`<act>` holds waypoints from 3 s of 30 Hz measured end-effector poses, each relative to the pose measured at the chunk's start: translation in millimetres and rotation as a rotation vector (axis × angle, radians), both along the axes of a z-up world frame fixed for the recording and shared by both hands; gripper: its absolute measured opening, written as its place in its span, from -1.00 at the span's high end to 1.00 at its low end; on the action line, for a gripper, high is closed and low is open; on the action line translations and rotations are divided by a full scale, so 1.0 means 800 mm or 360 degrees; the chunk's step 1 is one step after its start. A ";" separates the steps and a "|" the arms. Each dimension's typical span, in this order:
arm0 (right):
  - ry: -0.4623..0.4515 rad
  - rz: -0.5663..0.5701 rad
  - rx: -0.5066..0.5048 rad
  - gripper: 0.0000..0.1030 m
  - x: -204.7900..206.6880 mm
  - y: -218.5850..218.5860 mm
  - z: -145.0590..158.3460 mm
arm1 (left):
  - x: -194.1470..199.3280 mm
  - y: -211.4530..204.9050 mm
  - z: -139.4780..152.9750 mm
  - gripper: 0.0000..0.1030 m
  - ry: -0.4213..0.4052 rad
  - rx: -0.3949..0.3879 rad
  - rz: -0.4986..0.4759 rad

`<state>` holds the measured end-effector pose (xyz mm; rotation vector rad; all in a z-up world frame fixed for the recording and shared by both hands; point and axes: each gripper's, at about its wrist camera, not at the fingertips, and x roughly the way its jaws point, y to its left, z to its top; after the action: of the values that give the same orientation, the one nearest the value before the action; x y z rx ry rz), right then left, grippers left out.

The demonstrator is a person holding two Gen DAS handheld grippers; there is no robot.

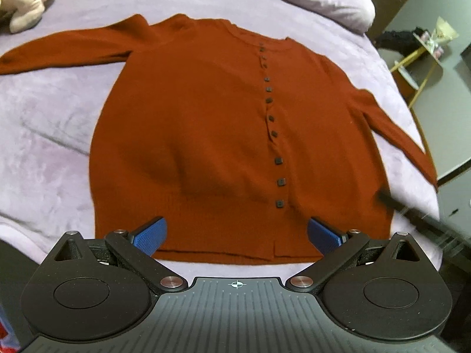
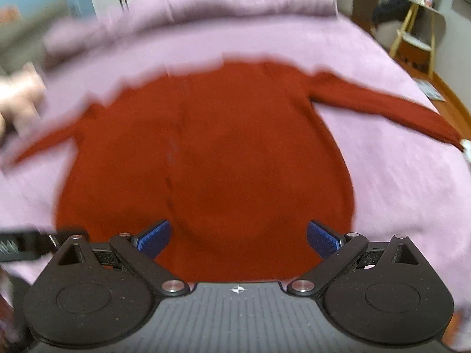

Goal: Fold small clothes

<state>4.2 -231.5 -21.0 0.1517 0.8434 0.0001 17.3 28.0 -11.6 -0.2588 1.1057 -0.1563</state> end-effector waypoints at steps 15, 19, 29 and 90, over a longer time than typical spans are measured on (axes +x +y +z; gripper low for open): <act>-0.0426 -0.1058 0.0728 -0.10 0.065 -0.349 -0.075 | 0.114 -0.011 -0.051 -1.00 -0.0245 0.0037 0.0135; -0.0409 -0.1411 0.0854 0.14 0.070 -0.441 -0.122 | 0.146 -0.016 -0.072 -1.00 -0.0292 0.0089 0.0166; -0.0572 -0.1710 0.1053 0.58 0.104 -0.499 -0.172 | 0.174 -0.007 -0.116 -1.00 -0.0219 0.0039 0.0126; -0.0275 -0.0155 0.0749 0.35 0.119 -0.157 -0.157 | 0.273 -0.057 -0.146 0.13 0.0170 -0.0849 0.0071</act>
<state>99.5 -356.9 -146.4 0.6267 0.6508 0.1196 236.0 -17.7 -128.1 -0.7749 1.1488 -0.4020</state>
